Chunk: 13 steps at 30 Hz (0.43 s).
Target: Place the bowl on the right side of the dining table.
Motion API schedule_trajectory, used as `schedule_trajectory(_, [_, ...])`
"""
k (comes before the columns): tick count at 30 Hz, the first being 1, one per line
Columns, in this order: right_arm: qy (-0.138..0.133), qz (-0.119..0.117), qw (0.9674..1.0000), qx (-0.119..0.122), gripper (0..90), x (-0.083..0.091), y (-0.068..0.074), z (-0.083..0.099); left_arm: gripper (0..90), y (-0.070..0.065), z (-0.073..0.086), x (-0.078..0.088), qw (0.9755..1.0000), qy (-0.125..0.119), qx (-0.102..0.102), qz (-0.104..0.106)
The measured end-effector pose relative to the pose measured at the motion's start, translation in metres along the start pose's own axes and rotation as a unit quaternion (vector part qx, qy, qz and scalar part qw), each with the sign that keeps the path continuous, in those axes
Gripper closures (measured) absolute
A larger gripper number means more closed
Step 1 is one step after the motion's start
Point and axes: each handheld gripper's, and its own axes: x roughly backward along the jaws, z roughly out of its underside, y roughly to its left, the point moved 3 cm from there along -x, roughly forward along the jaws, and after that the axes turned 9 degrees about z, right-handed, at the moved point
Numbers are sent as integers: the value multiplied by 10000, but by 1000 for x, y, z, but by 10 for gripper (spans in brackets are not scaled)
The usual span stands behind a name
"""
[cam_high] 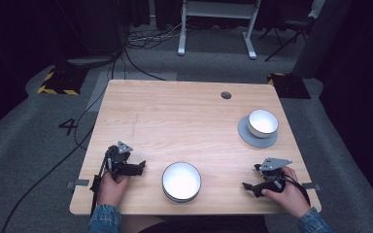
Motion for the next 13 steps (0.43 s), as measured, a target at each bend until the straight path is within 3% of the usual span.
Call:
schedule_trajectory(2, [-113,38,9999,-50,8,-3,0,1,48,0,0,0,10000,13,1,-4])
schedule_trajectory(13, [-116,51,9999,-19,0,-4,1,1,48,0,0,0,10000,21,-2,-2])
